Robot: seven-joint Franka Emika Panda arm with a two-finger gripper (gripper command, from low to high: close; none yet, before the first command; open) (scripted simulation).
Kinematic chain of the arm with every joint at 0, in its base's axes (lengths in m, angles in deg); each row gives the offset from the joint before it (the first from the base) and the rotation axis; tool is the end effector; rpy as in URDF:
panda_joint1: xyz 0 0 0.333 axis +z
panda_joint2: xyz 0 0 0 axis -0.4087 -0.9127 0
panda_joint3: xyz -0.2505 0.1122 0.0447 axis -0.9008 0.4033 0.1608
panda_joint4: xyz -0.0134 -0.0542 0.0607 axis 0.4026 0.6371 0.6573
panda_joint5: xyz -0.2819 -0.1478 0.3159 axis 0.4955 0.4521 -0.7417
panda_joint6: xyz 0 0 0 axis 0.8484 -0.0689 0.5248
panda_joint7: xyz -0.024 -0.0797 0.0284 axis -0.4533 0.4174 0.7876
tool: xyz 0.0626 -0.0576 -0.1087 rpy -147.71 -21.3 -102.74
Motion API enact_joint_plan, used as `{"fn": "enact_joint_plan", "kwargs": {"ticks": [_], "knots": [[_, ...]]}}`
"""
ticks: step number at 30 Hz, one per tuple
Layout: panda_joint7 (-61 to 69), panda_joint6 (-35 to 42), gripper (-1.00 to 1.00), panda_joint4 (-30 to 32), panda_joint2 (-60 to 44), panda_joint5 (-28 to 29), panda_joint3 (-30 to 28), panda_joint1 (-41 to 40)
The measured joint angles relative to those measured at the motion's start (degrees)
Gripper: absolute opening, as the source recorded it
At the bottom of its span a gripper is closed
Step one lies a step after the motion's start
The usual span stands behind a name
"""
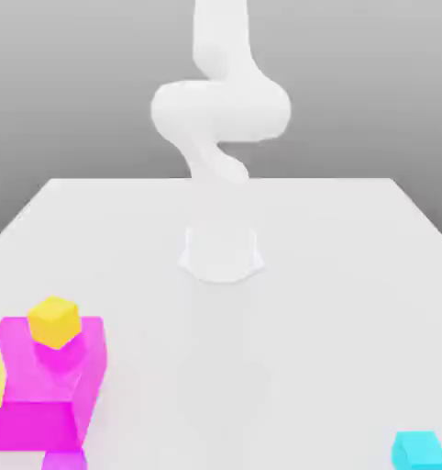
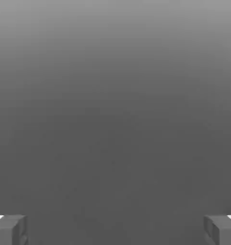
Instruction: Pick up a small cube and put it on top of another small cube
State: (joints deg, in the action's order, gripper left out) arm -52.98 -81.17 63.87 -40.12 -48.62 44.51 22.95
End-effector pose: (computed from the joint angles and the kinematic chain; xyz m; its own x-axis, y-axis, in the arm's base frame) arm 0.4811 0.0161 0.6311 0.5038 -0.7144 0.4855 -0.5438 -0.6991 -0.4643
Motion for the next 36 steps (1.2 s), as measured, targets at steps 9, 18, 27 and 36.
{"fn": "enact_joint_plan", "kwargs": {"ticks": [9,18,27,36], "knots": [[-10.61,-3.93,0.00,-1.59,-18.93,6.54,9.62,-3.23],[-22.07,-7.59,0.00,-3.21,-37.77,14.49,15.53,-2.39],[-30.35,-12.10,0.00,-4.55,-55.51,17.77,16.83,2.35],[-35.59,-20.93,0.00,-6.96,-72.62,19.55,14.66,8.11]]}}
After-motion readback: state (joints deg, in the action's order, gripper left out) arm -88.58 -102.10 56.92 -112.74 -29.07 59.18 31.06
